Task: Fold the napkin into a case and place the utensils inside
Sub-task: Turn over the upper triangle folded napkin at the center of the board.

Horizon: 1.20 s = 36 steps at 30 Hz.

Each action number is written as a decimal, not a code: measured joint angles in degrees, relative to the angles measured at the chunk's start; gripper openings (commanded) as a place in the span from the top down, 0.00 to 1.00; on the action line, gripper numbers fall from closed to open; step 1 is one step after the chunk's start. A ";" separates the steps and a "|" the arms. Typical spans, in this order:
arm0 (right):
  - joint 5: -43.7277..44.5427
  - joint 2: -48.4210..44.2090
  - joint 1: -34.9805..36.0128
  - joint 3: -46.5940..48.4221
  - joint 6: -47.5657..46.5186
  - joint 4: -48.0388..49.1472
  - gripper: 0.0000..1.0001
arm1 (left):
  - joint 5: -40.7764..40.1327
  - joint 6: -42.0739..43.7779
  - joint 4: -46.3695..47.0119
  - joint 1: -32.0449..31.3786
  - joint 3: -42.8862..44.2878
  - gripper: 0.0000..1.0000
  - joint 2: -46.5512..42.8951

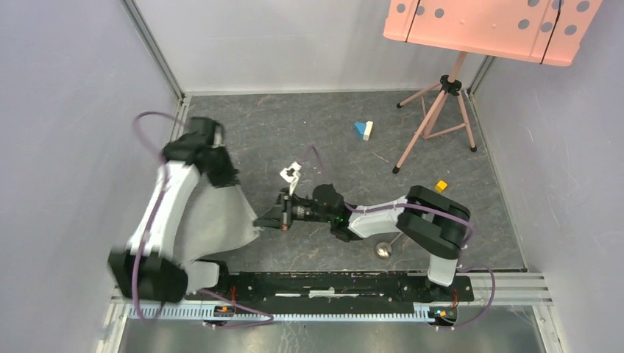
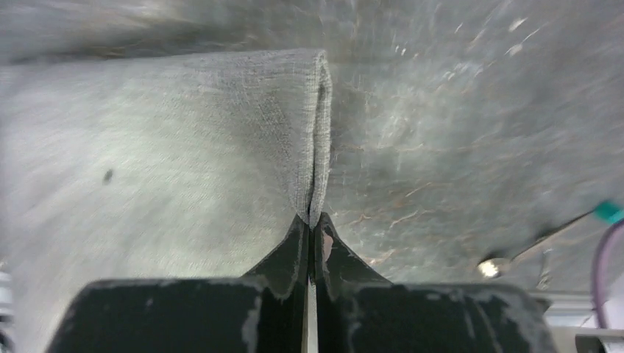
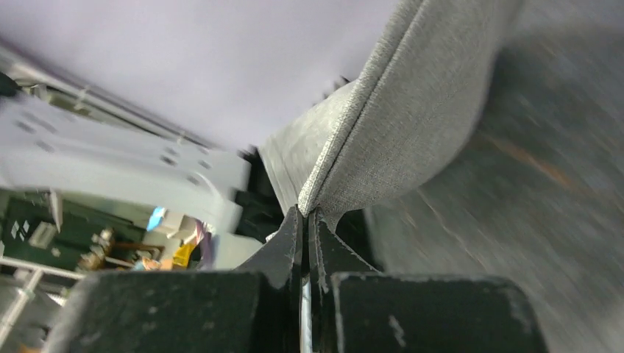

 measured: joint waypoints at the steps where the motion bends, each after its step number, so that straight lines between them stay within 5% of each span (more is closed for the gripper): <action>1: -0.35 1.33 -1.51 -3.32 2.03 2.93 0.99 | -0.07 0.20 1.03 -2.29 -0.48 0.98 4.74; 7: -3.80 3.89 -9.70 -18.99 5.49 9.94 1.00 | 0.31 0.24 10.60 -16.57 0.07 0.98 32.33; 12: -5.49 0.42 -15.65 -28.48 2.08 9.29 0.99 | 1.38 -0.31 16.15 -24.70 4.11 0.98 41.20; 14: -6.23 -2.54 -17.62 -30.80 -0.52 7.39 0.90 | 1.57 -0.98 18.53 -27.26 5.42 0.96 42.45; 16: -6.78 -4.57 -19.02 -32.59 -3.58 5.07 0.79 | 1.86 -1.44 20.72 -28.98 6.29 0.88 43.23; 21: -9.14 -11.17 -22.16 -35.67 -10.84 -6.16 0.48 | 2.71 -2.03 27.41 -29.70 6.99 0.43 43.54; 26: -8.02 -22.38 -22.43 -35.41 -19.82 -23.10 0.23 | 3.98 -1.62 31.76 -28.37 5.03 0.27 36.09; 36: -0.46 -19.32 -18.62 -25.62 -23.91 -35.01 0.21 | 8.26 -3.19 39.21 -28.24 -20.65 0.16 -2.64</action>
